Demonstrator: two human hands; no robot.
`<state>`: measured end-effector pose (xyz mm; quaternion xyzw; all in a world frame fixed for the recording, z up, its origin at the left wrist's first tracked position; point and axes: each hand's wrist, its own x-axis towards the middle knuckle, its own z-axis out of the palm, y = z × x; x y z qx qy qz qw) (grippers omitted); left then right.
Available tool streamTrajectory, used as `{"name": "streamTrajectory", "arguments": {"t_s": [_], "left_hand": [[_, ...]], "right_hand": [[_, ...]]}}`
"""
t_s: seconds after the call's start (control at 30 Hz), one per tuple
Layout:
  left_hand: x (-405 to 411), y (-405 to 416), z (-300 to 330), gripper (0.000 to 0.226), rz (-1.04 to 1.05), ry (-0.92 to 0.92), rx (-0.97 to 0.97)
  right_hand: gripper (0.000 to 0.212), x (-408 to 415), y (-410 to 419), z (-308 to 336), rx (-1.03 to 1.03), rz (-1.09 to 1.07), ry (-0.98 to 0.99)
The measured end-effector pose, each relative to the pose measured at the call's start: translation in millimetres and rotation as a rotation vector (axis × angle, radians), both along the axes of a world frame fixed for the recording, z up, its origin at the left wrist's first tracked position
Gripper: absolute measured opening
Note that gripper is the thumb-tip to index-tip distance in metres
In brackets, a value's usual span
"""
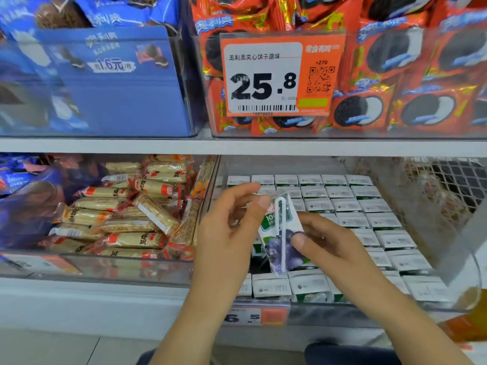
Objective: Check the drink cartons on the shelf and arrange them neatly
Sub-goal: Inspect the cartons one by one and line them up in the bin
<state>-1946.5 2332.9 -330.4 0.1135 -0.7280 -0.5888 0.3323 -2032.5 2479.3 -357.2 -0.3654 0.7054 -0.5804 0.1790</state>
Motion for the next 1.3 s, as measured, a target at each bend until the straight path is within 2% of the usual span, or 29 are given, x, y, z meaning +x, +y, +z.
{"name": "streamTrajectory", "arguments": {"t_s": [0.07,0.23,0.33,0.47,0.6,0.7,0.8,1.0,1.1,1.23,1.3], "left_hand": [[-1.8,4.5,-2.4,0.033,-0.009,0.017,0.126],[-0.5,-2.1,-6.0,0.046,-0.11,0.001,0.3],[1.7,-5.3,-6.3,0.051,-0.181,-0.047,0.33],[2.9,-4.9,-7.9,0.053,-0.218,-0.104,0.322],[0.4,-1.3,-9.4,0.045,-0.163,-0.069,0.397],[-1.0,-4.0,-10.0,0.043,-0.13,-0.042,0.482],[-2.7,-2.6,-11.6,0.042,-0.103,-0.024,0.482],[-6.7,12.8,-17.9,0.049,-0.131,-0.04,0.351],[-6.9,13.2,-17.6,0.051,-0.151,-0.063,0.318],[-4.7,8.7,-16.3,0.044,-0.214,-0.088,0.311],[-3.3,7.0,-15.7,0.048,-0.258,-0.087,0.319]], "right_hand": [[0.032,3.1,-4.9,0.3,-0.051,-0.042,-0.001],[0.036,4.2,-11.0,-1.5,-0.155,-0.051,-0.065],[0.03,3.9,-12.4,-1.9,-0.221,-0.043,-0.099],[0.031,4.5,-13.4,-3.7,-0.207,-0.075,-0.044],[0.044,6.2,-13.2,-5.3,-0.1,-0.118,0.094],[0.061,8.0,-13.9,-8.2,0.022,-0.172,0.28],[0.071,12.1,-17.4,-11.8,0.09,-0.235,0.437],[0.047,8.5,-17.7,-11.3,0.032,-0.475,0.516],[0.041,11.1,-17.6,-8.8,-0.002,-0.506,0.492],[0.032,13.3,-17.3,-4.7,-0.07,-0.501,0.478],[0.028,13.8,-17.1,-4.0,-0.063,-0.493,0.466]]}}
